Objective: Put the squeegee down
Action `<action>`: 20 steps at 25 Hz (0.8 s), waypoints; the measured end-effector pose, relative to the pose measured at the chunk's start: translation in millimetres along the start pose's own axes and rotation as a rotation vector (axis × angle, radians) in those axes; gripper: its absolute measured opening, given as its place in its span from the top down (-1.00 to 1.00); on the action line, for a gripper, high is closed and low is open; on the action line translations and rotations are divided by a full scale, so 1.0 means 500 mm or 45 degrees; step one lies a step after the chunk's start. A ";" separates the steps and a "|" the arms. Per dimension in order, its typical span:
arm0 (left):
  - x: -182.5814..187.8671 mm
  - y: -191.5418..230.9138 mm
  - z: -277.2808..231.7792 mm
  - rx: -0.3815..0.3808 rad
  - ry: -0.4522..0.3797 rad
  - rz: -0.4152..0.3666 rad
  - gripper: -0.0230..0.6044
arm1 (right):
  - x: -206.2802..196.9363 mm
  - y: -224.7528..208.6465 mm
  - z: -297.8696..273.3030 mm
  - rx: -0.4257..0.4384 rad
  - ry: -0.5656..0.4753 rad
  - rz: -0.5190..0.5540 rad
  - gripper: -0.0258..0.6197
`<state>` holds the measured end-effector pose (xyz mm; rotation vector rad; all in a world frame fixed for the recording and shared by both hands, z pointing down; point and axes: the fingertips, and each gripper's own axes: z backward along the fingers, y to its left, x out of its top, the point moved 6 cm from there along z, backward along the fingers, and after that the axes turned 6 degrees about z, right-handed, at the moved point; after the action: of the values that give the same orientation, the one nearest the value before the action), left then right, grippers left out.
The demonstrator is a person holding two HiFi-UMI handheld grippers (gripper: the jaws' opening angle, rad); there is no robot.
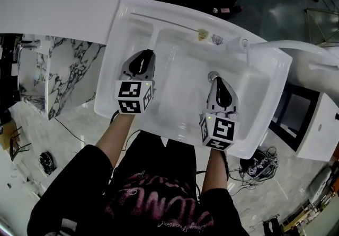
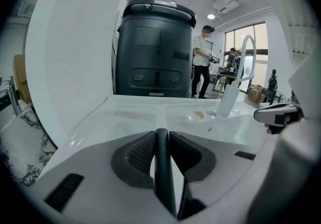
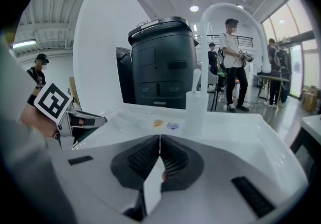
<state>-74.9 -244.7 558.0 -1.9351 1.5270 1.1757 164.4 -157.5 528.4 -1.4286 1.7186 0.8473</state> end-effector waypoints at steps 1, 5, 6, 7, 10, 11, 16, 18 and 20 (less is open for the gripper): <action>-0.004 -0.001 -0.002 0.000 0.006 0.001 0.64 | -0.003 -0.001 -0.001 0.000 0.005 -0.003 0.85; -0.017 -0.003 -0.008 0.002 0.026 0.001 0.64 | -0.016 -0.003 -0.004 0.005 0.019 -0.011 0.85; -0.019 -0.003 -0.010 0.003 0.030 -0.001 0.64 | -0.018 -0.004 -0.006 0.006 0.022 -0.012 0.85; -0.020 -0.003 -0.012 0.004 0.035 -0.005 0.64 | -0.021 -0.005 -0.007 0.006 0.026 -0.013 0.85; -0.024 -0.003 -0.017 0.005 0.043 -0.019 0.64 | -0.028 -0.005 -0.009 0.009 0.034 -0.017 0.85; -0.024 -0.002 -0.019 0.005 0.044 -0.019 0.64 | -0.031 -0.005 -0.010 0.010 0.037 -0.017 0.85; -0.032 0.000 -0.025 0.015 0.055 0.005 0.64 | -0.042 -0.005 -0.009 0.011 0.052 -0.018 0.85; -0.035 0.001 -0.025 0.017 0.060 0.007 0.64 | -0.044 -0.006 -0.008 0.011 0.055 -0.019 0.85; -0.039 0.001 -0.027 0.017 0.069 0.005 0.64 | -0.046 -0.008 -0.007 0.009 0.057 -0.020 0.85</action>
<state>-71.3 -243.6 581.4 -1.9711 1.5625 1.1204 170.4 -149.7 549.9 -1.4648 1.7400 0.8056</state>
